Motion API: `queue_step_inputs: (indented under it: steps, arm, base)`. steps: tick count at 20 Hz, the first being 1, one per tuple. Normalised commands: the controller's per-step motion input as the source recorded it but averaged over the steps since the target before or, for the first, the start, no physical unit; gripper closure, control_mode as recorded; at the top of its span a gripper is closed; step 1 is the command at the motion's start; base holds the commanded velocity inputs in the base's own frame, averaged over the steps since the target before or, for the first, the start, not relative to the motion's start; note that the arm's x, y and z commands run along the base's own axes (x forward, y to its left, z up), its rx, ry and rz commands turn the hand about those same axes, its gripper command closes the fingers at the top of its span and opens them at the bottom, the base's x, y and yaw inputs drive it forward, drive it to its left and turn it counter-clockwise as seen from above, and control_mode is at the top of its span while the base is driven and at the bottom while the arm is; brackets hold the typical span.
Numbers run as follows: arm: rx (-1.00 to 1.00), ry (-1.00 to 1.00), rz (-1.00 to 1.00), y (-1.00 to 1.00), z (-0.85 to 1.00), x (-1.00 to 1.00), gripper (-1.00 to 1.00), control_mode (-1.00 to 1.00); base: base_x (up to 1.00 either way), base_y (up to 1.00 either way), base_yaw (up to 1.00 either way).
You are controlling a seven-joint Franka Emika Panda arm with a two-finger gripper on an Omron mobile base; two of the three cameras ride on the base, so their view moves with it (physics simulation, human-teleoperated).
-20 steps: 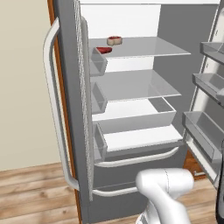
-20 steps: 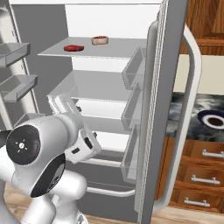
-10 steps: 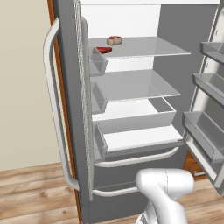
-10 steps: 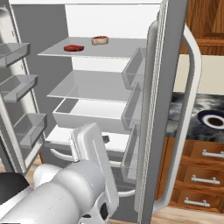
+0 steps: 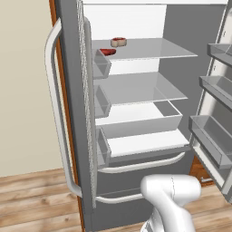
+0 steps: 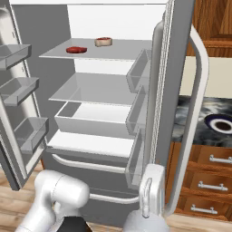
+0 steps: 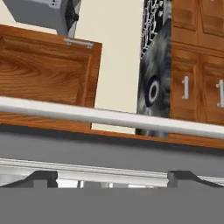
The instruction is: Place the steak on the counter behind the older steak on the same shelf of the fridge to maintain FIFO order. Close the fridge door when finished.
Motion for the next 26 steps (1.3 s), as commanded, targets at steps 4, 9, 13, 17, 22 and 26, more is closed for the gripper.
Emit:
queue_step_inputs:
  steps: [4, 9, 13, 17, 22, 26]
  arm:
    - [0.21, -0.04, 0.08, -0.63, -0.57, 0.61, -1.00, -1.00]
    - [0.18, 0.00, 0.17, -0.50, -0.37, 0.69, -1.00, -1.00]
    - [0.17, 0.00, 0.10, -0.52, -0.20, 0.48, -1.00, -1.00]
    - [0.11, 0.00, 0.01, -0.46, -0.28, 0.38, -1.00, -1.00]
    - [0.04, 0.00, 0.14, -0.18, -0.41, 0.46, -1.00, -1.00]
    - [0.00, 0.00, 0.29, 0.00, -0.35, 0.43, -1.00, -1.00]
  base:
    - [0.00, 0.00, 0.00]
    - [0.00, 0.00, 0.00]
    - [0.00, 0.00, 0.00]
    - [0.00, 0.00, 0.00]
    - [0.00, 0.00, 0.00]
    - [0.00, 0.00, 0.00]
